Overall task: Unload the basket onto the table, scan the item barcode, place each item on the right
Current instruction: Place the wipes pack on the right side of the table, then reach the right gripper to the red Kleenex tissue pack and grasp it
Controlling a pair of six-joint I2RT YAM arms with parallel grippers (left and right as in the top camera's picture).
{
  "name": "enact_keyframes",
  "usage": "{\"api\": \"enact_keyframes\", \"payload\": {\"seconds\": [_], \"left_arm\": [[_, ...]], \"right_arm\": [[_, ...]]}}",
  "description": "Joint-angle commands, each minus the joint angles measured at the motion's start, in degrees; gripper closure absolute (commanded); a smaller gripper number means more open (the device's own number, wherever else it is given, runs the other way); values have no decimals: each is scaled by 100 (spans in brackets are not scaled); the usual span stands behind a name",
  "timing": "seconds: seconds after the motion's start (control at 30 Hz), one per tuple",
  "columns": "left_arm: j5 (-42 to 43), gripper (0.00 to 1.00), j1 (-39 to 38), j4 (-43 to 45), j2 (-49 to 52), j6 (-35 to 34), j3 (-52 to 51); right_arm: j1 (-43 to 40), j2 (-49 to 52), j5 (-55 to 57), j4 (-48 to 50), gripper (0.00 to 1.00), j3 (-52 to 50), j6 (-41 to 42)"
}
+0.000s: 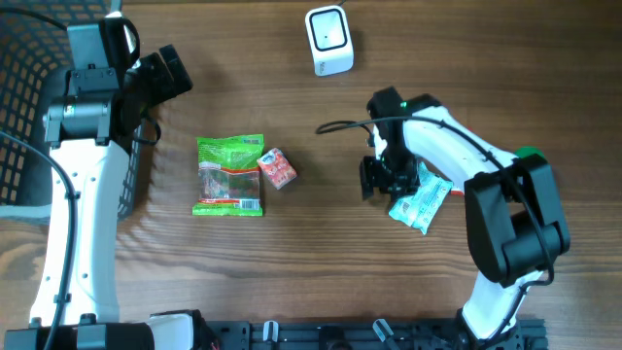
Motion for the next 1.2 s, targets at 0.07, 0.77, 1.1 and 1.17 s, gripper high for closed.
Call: {"api": "enact_keyframes", "payload": {"seconds": [0.07,0.77,1.1,1.17], "left_arm": [[-17,0,22,13,-42,50,48],[-17,0,20,15,-42,50,48],[-17,0,22,15,-42,50,48],[-17,0,22,15,-42,50,48]], "right_arm": [[-236,-28,1711,-9,40,-728,627],[2527,-863,662,3871,45,-409,-79],[2529,-820,1683,3609,47,671,-490],[2594,-634,1777,3633,51,671,-494]]}}
